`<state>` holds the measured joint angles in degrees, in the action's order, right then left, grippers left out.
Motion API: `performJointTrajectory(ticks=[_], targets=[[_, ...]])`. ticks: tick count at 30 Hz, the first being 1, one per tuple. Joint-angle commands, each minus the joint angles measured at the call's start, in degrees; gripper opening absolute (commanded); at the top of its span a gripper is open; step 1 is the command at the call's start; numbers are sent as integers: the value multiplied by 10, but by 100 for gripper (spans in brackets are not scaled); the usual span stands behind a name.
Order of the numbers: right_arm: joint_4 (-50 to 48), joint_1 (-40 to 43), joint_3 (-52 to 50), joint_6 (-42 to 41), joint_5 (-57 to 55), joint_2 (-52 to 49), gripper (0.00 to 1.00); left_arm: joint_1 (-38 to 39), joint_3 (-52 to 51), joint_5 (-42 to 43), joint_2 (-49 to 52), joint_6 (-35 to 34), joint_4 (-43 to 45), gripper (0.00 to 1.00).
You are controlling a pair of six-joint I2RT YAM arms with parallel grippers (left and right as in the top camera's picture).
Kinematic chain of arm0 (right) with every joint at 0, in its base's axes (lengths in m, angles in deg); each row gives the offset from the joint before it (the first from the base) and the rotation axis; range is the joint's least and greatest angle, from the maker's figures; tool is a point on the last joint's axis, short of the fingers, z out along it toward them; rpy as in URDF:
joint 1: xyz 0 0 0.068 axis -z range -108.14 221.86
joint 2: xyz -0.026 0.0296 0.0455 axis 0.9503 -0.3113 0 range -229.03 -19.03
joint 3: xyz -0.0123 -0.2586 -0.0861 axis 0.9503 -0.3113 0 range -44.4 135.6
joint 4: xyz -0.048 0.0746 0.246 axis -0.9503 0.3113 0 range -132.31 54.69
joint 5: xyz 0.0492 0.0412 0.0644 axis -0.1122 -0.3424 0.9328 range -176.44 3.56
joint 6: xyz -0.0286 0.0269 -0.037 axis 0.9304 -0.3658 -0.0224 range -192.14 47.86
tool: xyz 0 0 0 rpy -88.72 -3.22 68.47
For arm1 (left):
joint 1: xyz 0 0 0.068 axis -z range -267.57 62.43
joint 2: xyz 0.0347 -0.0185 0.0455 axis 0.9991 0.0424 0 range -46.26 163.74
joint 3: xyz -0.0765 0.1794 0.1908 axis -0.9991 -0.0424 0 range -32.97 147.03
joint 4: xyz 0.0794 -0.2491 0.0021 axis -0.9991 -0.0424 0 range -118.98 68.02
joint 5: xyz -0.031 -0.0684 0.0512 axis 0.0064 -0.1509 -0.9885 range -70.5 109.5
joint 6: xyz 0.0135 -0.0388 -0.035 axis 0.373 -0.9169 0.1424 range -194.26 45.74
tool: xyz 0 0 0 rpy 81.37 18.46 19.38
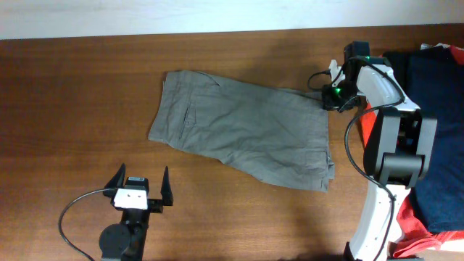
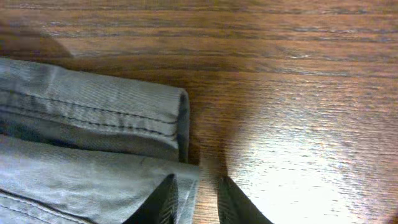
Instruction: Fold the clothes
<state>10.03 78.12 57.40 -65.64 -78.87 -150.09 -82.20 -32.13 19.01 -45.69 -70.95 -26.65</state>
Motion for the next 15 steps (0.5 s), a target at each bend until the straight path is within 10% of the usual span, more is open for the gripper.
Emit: performJointTrajectory(ticks=[1, 6, 15], targets=[[-5, -3, -7, -12, 51, 4, 37, 3, -3, -2, -2, 7, -1, 100], [59, 9, -7, -136, 59, 4, 42, 3, -3, -2, -2, 7, -1, 100], [166, 61, -7, -59, 214, 4, 51, 3, -3, -2, -2, 7, -1, 100]])
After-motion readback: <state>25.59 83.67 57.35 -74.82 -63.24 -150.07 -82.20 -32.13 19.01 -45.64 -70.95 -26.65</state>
